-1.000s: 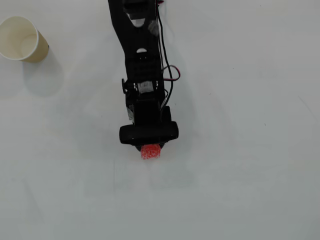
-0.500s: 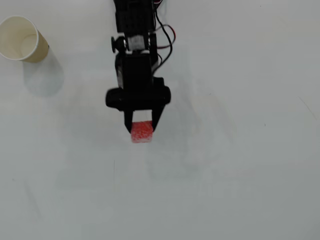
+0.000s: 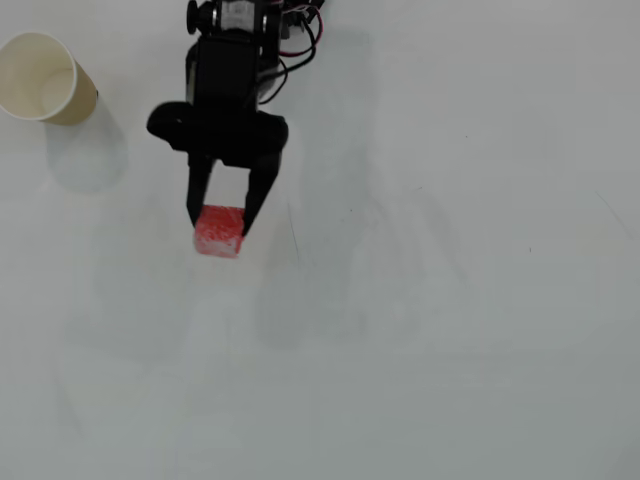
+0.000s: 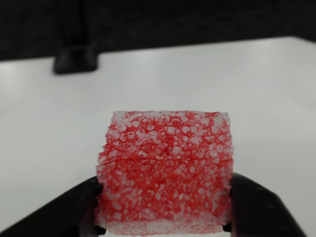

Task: Pick up the cube and drop it in the cup.

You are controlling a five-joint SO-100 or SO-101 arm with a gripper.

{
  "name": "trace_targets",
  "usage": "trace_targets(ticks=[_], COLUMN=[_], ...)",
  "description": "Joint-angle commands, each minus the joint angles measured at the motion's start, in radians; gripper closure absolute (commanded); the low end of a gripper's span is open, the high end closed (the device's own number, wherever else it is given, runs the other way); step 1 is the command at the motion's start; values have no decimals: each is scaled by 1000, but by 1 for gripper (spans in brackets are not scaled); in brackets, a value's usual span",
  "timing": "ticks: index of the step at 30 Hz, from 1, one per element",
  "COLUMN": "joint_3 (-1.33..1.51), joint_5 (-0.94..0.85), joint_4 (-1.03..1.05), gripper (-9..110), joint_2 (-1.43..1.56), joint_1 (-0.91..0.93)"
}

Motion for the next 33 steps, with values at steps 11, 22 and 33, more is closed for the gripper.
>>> trace_targets(ticks=[11, 22, 33], joint_3=[-5, 8, 17], joint_5=[5, 5, 5], joint_4=[120, 161, 189], gripper=[96, 96, 96], joint_2=[284, 376, 433], joint_1=[252, 457, 698])
